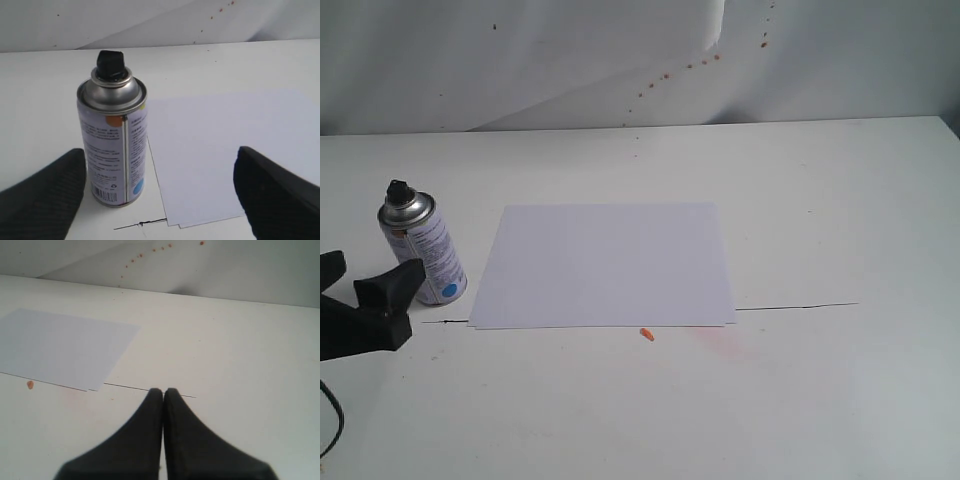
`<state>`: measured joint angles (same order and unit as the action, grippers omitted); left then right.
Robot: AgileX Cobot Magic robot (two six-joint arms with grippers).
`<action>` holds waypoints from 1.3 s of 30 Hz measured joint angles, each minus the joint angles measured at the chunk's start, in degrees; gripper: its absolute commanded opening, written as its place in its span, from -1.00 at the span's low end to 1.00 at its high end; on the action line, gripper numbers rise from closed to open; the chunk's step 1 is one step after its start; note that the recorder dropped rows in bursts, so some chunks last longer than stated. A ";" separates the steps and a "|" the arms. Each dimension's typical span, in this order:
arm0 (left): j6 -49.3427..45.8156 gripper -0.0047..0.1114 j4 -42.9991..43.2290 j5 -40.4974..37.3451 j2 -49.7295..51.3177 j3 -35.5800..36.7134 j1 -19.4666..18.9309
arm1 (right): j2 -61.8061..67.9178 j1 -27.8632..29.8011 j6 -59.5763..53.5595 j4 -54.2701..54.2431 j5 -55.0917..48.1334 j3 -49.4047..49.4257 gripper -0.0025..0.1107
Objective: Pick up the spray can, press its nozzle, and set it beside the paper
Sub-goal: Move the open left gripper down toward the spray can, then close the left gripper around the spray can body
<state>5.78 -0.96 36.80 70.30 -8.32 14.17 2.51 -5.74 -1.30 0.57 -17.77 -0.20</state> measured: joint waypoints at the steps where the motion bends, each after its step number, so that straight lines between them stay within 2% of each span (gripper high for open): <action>1: -0.13 0.39 -0.61 0.00 0.00 0.00 0.00 | 0.00 0.00 0.00 0.00 0.00 0.00 -0.96; 10: -1.45 0.39 -2.68 1.95 6.68 0.00 0.00 | 0.00 0.00 0.00 0.00 0.00 0.00 -0.96; 26: -1.45 0.39 -2.68 21.30 21.04 -0.10 0.00 | 0.00 -0.03 0.00 0.00 0.00 0.00 -0.96; 36: -4.07 0.39 -3.15 25.94 27.90 0.02 0.00 | 0.00 -0.03 0.00 0.00 0.00 0.00 -0.96; 39: -4.19 0.39 -2.96 28.07 29.82 -0.09 -1.21 | 0.00 -0.03 0.00 0.00 0.00 0.00 -0.96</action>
<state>1.60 -3.93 64.86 100.12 -8.41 12.96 2.51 -5.76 -1.30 0.57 -17.77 -0.20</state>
